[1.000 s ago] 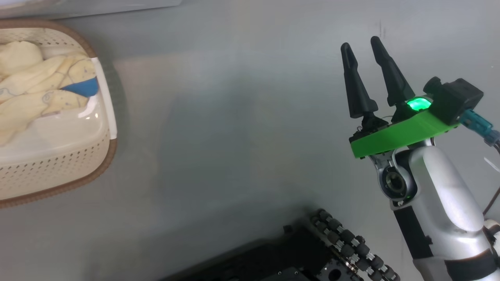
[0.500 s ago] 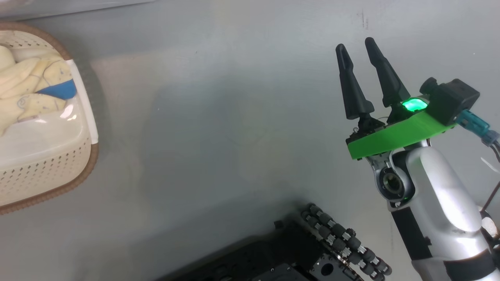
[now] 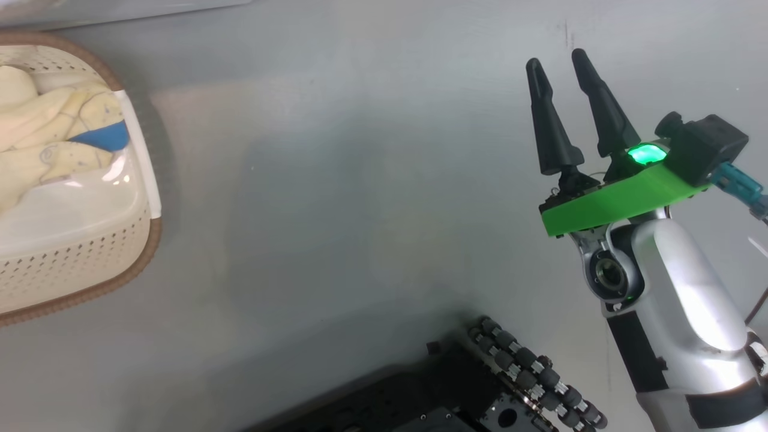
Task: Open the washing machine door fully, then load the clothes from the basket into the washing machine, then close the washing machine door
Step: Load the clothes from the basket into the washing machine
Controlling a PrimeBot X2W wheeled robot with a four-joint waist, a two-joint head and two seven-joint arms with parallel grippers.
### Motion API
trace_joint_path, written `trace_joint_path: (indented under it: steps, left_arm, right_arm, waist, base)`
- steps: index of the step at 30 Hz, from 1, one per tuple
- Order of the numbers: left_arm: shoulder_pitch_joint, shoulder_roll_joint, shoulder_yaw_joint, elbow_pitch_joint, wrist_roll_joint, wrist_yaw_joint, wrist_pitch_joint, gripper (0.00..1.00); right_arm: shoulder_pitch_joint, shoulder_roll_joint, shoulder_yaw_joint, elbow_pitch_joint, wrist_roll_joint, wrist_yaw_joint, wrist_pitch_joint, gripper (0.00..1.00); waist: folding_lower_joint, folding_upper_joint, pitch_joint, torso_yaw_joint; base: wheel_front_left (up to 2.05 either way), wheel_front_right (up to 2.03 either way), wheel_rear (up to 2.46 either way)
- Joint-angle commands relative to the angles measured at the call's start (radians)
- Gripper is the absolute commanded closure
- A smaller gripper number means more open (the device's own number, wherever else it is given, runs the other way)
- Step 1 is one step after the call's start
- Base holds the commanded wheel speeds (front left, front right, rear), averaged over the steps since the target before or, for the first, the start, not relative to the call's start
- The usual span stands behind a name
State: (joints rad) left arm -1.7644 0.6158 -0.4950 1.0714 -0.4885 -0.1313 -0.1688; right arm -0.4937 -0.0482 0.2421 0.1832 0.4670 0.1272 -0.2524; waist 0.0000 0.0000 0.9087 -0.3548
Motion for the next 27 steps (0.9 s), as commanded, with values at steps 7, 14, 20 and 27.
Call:
trace_joint_path:
  steps: [7, 14, 20, 27]
  left_arm:
    - [0.014, 0.008, -0.024, -0.014, -0.072, 0.001, -0.051, 0.0]
    - [0.134, -0.019, -0.068, -0.045, -0.149, 0.001, -0.075, 0.0]
    - [0.251, -0.034, -0.097, -0.09, -0.207, 0.001, -0.087, 0.0]
    - [0.418, -0.043, -0.117, -0.186, -0.236, 0.001, -0.092, 0.0]
  right_arm:
    - [0.028, -0.002, -0.029, -0.021, -0.031, 0.003, -0.009, 0.0]
    - [0.04, -0.002, -0.063, -0.021, -0.078, 0.003, -0.009, 0.0]
    - [0.06, -0.002, -0.092, -0.015, -0.127, 0.003, -0.009, 0.0]
    - [0.089, -0.002, -0.115, -0.022, -0.167, 0.003, -0.009, 0.0]
  waist:
    - [0.0, 0.0, -0.033, 0.041]
    - [0.0, 0.0, -0.097, 0.085]
    - [0.0, 0.0, -0.16, 0.13]
    - [0.0, 0.0, -0.251, 0.182]
  base:
    - [0.0, 0.0, 0.0]
    - [0.0, 0.0, 0.0]
    - [0.0, 0.0, 0.0]
    - [0.0, 0.0, 0.0]
